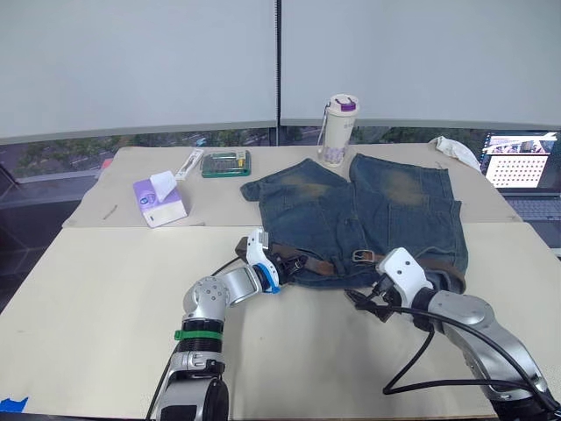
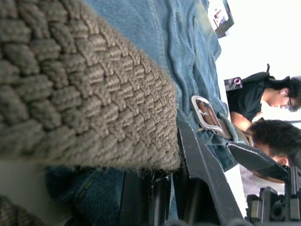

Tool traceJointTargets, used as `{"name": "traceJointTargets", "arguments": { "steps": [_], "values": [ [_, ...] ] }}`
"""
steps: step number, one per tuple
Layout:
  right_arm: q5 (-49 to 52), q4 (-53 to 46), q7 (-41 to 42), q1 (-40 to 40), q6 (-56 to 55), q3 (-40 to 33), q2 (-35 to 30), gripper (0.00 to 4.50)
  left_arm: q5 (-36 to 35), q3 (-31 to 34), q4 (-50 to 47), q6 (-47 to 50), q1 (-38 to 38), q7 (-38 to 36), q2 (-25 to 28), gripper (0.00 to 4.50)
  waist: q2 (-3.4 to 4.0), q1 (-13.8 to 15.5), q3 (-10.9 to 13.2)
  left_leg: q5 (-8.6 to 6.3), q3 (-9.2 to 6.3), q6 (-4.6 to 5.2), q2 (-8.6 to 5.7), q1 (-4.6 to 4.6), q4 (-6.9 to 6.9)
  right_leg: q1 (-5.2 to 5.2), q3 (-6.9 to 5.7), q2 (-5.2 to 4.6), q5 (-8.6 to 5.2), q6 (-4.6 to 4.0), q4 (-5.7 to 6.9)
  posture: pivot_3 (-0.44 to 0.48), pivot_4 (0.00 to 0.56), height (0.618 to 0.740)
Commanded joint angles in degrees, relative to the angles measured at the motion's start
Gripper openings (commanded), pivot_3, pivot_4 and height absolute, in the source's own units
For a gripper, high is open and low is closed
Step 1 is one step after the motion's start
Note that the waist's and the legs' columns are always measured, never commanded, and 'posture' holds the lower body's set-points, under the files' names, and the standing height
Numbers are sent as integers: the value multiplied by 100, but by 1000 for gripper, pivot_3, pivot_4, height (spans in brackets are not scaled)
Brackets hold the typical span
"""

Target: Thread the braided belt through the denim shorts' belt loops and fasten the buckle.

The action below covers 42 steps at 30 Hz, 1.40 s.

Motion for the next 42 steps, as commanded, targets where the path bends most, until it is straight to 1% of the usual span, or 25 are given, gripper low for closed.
{"name": "traceJointTargets", "arguments": {
  "steps": [1, 7, 9, 12, 14, 20, 24, 27, 31, 38, 42],
  "values": [
    [37, -295, -60, 33, 46, -238, 2, 4463, 184, -57, 45, -172, -184, 64, -144, 0, 0, 8, 0, 0, 0, 0, 0, 0, 0, 0, 0, 0, 0, 0, 0, 0, 150, 740],
    [26, -338, -100, 67, 88, -246, 30, 4463, 270, 69, 280, -309, -306, 214, -472, 0, -2, 15, 1, 0, 0, 0, -1, 0, 0, 1, 0, 0, 0, 1, -1, 0, 150, 740],
    [21, -358, -112, 76, 104, -244, 35, 4463, 229, 172, 368, -318, -332, 348, -578, 0, -2, 19, 1, 0, 0, 0, -1, 0, 0, 2, 1, 0, 0, 1, -1, 0, 150, 740],
    [11, -395, -144, 103, 143, -250, 45, 4463, 161, 376, 526, -342, -342, 807, -855, 0, -2, 2, 1, 0, 0, 0, 2, 3, 0, 4, 1, 1, -2, 4, 1, 0, 150, 740],
    [11, -407, -154, 107, 160, -237, 52, 4463, 61, 446, 570, -385, -387, 924, -938, 0, -1, -3, 0, -1, 0, 0, 3, 4, 0, 5, 2, 1, -2, 4, 2, 0, 150, 740],
    [29, -409, -93, 82, 345, -108, 33, 4463, -164, 296, 637, -467, -456, 1046, -1095, 0, 1, -8, -1, -1, 2, -1, 8, 9, 0, 10, 2, 3, -3, 5, 2, 0, 150, 740],
    [31, -298, -84, -81, 455, -36, 96, 4463, -257, 43, 671, -408, -482, 1022, -1210, 0, 1, -8, -1, -1, 2, -1, 6, 9, 0, 10, 3, 2, -3, 6, 3, 0, 150, 740],
    [-30, -168, -49, -177, 491, 41, 50, 4463, -127, -234, 775, -458, -525, 957, -1254, 0, 2, 16, -2, 0, 2, 0, 1, 10, 0, 11, 2, 1, -3, 6, 2, 0, 150, 740],
    [-35, -160, 29, -159, 426, -49, -65, 4463, -203, -291, 724, -530, -563, 855, -1151, 0, 3, 54, -3, -3, -1, 4, -8, 9, 4, 15, 0, -8, -5, 9, 0, 0, 150, 740],
    [195, -236, 323, 75, 188, -473, -269, 4463, -258, -448, -103, -428, -346, 97, -406, 0, 0, 36, 0, -5, -2, 8, -9, -1, 12, 11, 0, -7, -6, 10, -1, 0, 150, 740],
    [148, -49, 514, 304, -146, -785, -464, 4463, -644, -47, -896, -444, -124, -290, -54, 0, 1, -4, 1, -5, -2, 7, -5, -1, 11, 10, 1, -3, -6, 11, 0, 0, 150, 740]
  ]
}}
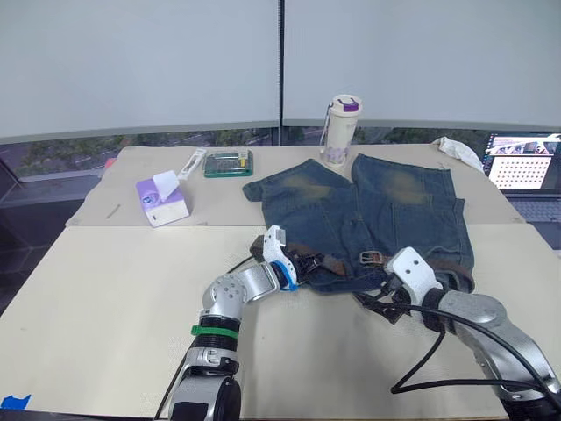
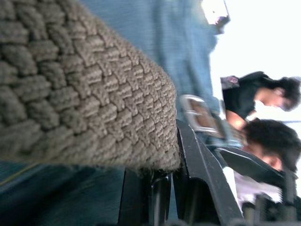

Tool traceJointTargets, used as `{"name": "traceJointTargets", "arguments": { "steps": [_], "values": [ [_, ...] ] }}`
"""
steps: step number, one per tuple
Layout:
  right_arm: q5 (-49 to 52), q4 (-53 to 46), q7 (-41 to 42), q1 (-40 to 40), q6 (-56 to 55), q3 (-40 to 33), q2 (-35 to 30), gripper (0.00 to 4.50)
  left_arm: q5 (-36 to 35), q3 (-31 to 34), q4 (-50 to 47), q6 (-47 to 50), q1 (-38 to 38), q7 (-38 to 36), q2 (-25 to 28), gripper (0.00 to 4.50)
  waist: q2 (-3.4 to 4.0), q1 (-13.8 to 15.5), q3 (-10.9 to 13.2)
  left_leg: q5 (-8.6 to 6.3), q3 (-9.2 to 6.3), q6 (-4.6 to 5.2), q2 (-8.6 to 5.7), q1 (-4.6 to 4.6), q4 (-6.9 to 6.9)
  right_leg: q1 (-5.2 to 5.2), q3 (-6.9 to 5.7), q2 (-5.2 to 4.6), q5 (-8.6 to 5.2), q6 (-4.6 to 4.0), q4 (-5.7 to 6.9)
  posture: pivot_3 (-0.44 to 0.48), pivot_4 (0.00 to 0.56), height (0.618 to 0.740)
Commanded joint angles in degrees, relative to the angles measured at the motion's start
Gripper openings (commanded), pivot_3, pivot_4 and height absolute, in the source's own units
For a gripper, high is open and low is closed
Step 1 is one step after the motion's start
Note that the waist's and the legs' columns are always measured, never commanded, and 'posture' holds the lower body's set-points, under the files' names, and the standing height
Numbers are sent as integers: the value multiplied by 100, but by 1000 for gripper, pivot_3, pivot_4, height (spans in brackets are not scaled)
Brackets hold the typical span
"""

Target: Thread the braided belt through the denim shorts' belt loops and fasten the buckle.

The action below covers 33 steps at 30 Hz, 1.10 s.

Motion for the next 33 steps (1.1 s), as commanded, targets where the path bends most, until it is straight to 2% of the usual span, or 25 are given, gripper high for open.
{"name": "traceJointTargets", "arguments": {
  "steps": [1, 6, 10, 17, 22, 26, 33],
  "values": [
    [15, 54, 248, 201, -533, -473, -279, 4463, -479, 378, -1037, -4, 118, -540, 380, 0, 2, -39, 1, 0, 2, 0, 3, 0, -1, -3, 2, 2, 0, 0, 1, 0, 150, 740],
    [-167, 341, 454, 360, -972, -632, -631, 4463, -250, 269, -1732, -170, 438, -1167, 1185, 0, 5, -133, -1, 4, 4, -8, 23, 5, -3, -1, 2, 12, 0, -1, 3, 0, 150, 740],
    [-369, 697, 504, 354, -1394, -629, -802, 4463, -30, 394, -1755, -452, 551, -1338, 1576, 0, 5, -104, -1, 4, 3, -6, 17, 5, -3, 2, 0, 8, 0, -1, 1, 0, 150, 740],
    [-933, 1450, 474, 97, -2306, -630, -1187, 4463, 149, 715, -1609, -941, 681, -1427, 1846, 0, 8, -110, 0, 0, 6, -1, 13, 2, -3, -1, 6, 2, 0, -1, 0, 0, 150, 740],
    [-1456, 2142, 534, -258, -2745, -71, -1242, 4463, 224, 651, -1603, -1086, 715, -1456, 1787, 0, 7, -115, 0, 1, 7, -2, 24, 4, -2, 2, 3, 8, 1, -2, 0, 0, 150, 740],
    [-1214, 2218, 741, -675, -2790, 169, -839, 3434, 309, 694, -1501, -1186, 662, -1537, 1885, 0, 7, -160, 0, 1, 8, -3, 27, 5, -2, 2, 5, 7, 1, -2, 1, 0, 150, 740],
    [-1180, 1843, 1030, -926, -2600, 588, -285, 942, 209, 1061, -1407, -1360, 615, -1506, 2150, 0, 22, -180, -8, 3, 7, -5, 43, 6, -3, -2, 5, 13, 2, -4, 3, 0, 150, 740]
  ]
}}
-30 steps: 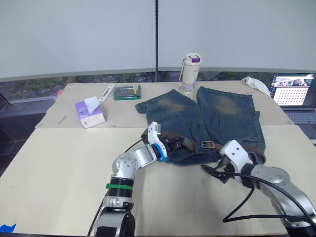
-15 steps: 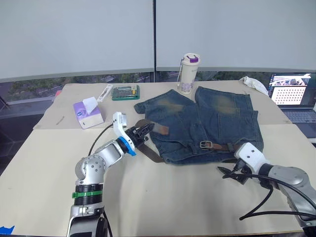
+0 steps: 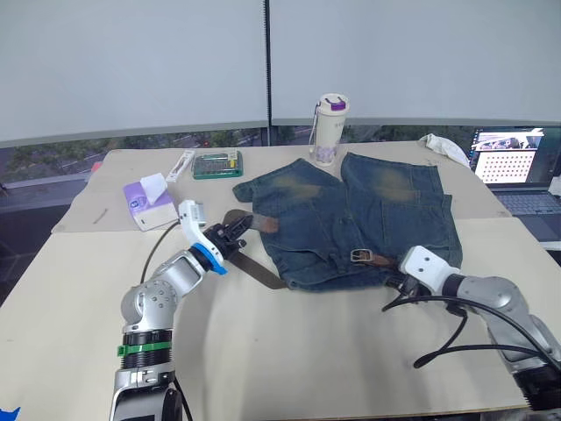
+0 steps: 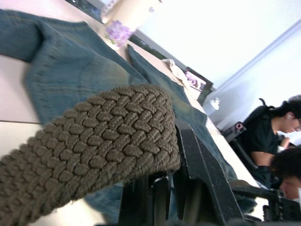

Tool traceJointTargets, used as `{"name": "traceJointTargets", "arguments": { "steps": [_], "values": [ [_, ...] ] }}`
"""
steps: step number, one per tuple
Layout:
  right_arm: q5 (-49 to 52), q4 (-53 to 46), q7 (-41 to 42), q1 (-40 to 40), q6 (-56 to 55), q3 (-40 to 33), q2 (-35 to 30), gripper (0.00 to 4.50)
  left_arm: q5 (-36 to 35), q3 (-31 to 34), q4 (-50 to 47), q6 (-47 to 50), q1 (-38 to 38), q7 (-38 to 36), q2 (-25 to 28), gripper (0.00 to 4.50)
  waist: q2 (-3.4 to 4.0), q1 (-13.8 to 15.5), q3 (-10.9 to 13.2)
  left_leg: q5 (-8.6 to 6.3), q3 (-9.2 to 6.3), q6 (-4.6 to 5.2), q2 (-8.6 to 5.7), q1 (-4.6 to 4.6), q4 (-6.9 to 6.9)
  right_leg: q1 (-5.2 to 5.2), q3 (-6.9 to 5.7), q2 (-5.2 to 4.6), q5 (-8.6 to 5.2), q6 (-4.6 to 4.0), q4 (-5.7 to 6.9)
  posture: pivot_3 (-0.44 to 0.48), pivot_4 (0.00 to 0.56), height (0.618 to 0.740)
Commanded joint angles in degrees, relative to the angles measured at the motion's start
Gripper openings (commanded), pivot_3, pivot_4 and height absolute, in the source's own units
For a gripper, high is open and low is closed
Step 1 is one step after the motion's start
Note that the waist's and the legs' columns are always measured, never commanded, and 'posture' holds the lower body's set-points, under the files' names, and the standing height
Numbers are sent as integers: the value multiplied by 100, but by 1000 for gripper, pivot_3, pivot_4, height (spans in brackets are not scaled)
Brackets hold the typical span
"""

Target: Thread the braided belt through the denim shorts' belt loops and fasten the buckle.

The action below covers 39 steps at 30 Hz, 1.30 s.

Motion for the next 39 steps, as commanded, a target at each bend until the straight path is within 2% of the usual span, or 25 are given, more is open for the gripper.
{"name": "traceJointTargets", "arguments": {
  "steps": [1, 2, 3, 11, 16, 18, 24, 27, 29, 30, 31, 33, 39],
  "values": [
    [46, -370, 148, -187, 34, 267, 186, 517, -111, 305, -45, -179, -154, -16, 100, 0, 13, 3, -8, 0, 0, 0, 2, 0, 0, 0, -1, 0, 0, 0, 0, 0, 150, 740],
    [20, -392, 151, -249, 42, 382, 300, 170, -100, 351, -62, -188, -142, -8, 138, 0, 13, 4, -8, 0, 0, 0, 1, 0, 0, 0, -1, 0, 0, 0, 0, 0, 150, 740],
    [1, -403, 150, -295, 46, 460, 378, 15, -82, 380, -76, -192, -134, -2, 162, 0, 13, 3, -8, -1, 0, 1, 0, 1, 0, 0, -1, 0, 0, 0, 0, 0, 150, 740],
    [-241, -621, 246, -768, 132, 1540, 1313, 15, -274, 543, -255, 44, 40, -74, 322, 0, 12, -28, -9, 3, -3, -7, 4, 2, -9, -12, -3, 4, 4, -6, 4, 0, 150, 740],
    [-350, -759, 266, -770, 157, 1713, 1394, 15, -290, 385, -354, 457, 251, 26, 443, 0, 12, -16, -8, 3, -6, -7, -4, 1, -10, -16, -3, 0, 4, -6, 4, 0, 150, 740],
    [-503, -832, 322, -693, 102, 1625, 1118, 15, -527, 429, -363, 864, 297, 212, 433, 0, 12, 8, -8, 2, -7, -5, -6, 1, -10, -16, -3, 0, 4, -6, 5, 0, 150, 740],
    [-85, -1712, 715, -157, 658, 1063, 345, 2147, -1101, 645, -309, 1624, 349, 766, 258, 0, 10, 32, -7, -11, -15, 16, -16, -2, -9, -13, -9, -9, 4, -6, 3, 0, 150, 740],
    [230, -2181, 734, 158, 757, 664, 191, 3269, -1228, 679, -319, 1839, 344, 1013, 232, 0, 9, 21, -7, -12, -15, 16, -11, -1, -10, -13, -6, -7, 4, -6, 4, 0, 150, 740],
    [465, -2464, 726, 339, 837, 389, 156, 3758, -1302, 713, -239, 1975, 323, 1188, 210, 0, 9, 21, -7, -12, -15, 16, -8, 0, -10, -12, -6, -6, 4, -6, 4, 0, 150, 740],
    [623, -2593, 741, 389, 961, 278, 169, 4279, -1330, 702, -203, 2059, 319, 1229, 221, 0, 8, 21, -6, -13, -15, 16, -8, 1, -10, -12, -6, -6, 4, -6, 4, 0, 150, 740],
    [984, -2836, 741, 438, 1224, 42, 228, 4468, -1264, 609, -138, 2146, 339, 1297, 216, 0, 7, 19, -6, -14, -15, 18, -8, 0, -10, -11, -6, -6, 4, -6, 4, 0, 150, 740],
    [1587, -3161, 639, 468, 1757, -323, 397, 4468, -1233, 512, -20, 2217, 348, 1360, 91, 0, 8, 26, -6, -14, -15, 17, -8, 0, -11, -11, -5, -5, 4, -6, 3, 0, 150, 740],
    [1847, -3204, 1, 535, 2254, -654, 722, 4468, -1058, 397, 167, 2044, 293, 1390, -135, 0, -5, 58, -6, -17, -17, 22, -13, 1, -11, -7, -6, -9, 4, -6, 1, 0, 150, 740]
  ]
}}
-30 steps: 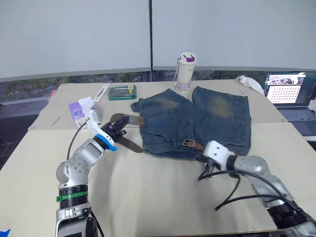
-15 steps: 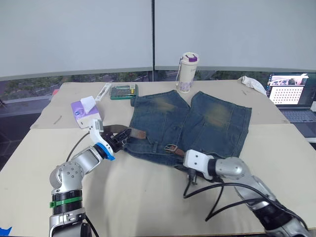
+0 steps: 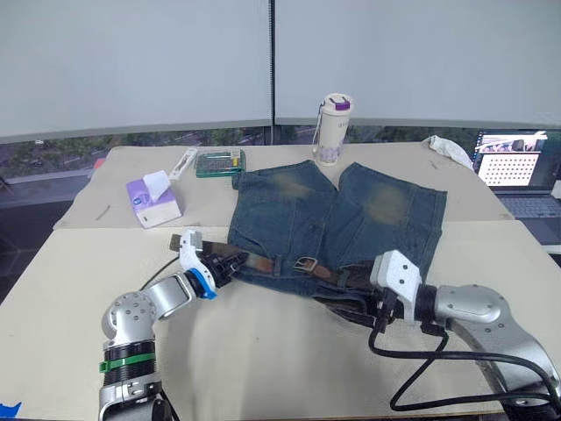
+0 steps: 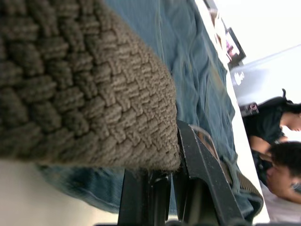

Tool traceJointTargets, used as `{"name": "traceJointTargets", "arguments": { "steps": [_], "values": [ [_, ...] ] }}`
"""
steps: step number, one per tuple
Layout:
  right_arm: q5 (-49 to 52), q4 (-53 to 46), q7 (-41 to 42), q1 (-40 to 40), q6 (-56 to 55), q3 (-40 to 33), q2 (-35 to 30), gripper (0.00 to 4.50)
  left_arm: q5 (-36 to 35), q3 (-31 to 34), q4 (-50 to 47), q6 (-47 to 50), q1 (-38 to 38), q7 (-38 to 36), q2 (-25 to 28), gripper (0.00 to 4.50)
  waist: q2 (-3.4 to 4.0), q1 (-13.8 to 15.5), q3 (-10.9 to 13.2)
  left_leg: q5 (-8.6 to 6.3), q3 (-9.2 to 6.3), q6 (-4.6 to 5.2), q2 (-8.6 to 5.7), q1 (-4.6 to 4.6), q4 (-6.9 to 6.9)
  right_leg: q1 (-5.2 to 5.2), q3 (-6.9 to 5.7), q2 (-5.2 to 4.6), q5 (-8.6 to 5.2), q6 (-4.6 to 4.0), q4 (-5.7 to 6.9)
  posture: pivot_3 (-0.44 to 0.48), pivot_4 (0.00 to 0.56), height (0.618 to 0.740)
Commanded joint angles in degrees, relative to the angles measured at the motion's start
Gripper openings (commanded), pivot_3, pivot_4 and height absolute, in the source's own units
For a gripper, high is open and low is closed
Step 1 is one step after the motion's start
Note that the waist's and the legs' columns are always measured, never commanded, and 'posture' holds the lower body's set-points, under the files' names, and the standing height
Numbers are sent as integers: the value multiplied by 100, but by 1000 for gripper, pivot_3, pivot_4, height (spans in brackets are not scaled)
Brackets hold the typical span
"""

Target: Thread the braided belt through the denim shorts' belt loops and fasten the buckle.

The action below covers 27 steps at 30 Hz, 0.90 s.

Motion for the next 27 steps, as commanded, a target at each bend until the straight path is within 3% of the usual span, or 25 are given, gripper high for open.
{"name": "traceJointTargets", "arguments": {
  "steps": [1, 16, 21, 27],
  "values": [
    [338, -117, -355, -10, 186, -316, 238, 4468, 51, 5, 91, -157, -134, 19, -156, 0, 3, 1, -1, 0, 0, 0, 0, 0, -1, -1, 1, 0, 0, 0, 0, 0, 150, 740],
    [573, -259, -977, -3, 927, 20, 430, 4468, 573, -263, 446, -614, -233, 79, -1017, 0, 1, 32, 0, 3, 4, -5, -2, -1, 0, 1, 1, 0, 0, 0, -2, 0, 150, 740],
    [1603, -311, -1704, -620, 2564, 159, 1603, 4468, 858, -491, 629, -749, -323, -90, -1155, 0, 4, 28, -1, 3, 2, -5, 1, -3, -1, -1, 1, 1, 0, 0, 0, 0, 150, 740],
    [1439, 322, -2235, -966, 2983, 672, 2145, 4468, 1008, -583, 653, -788, -264, -231, -1115, 0, 10, 48, -5, 4, -2, -6, -14, -2, -1, -2, -1, -4, 0, 0, -1, 0, 150, 740]
  ]
}}
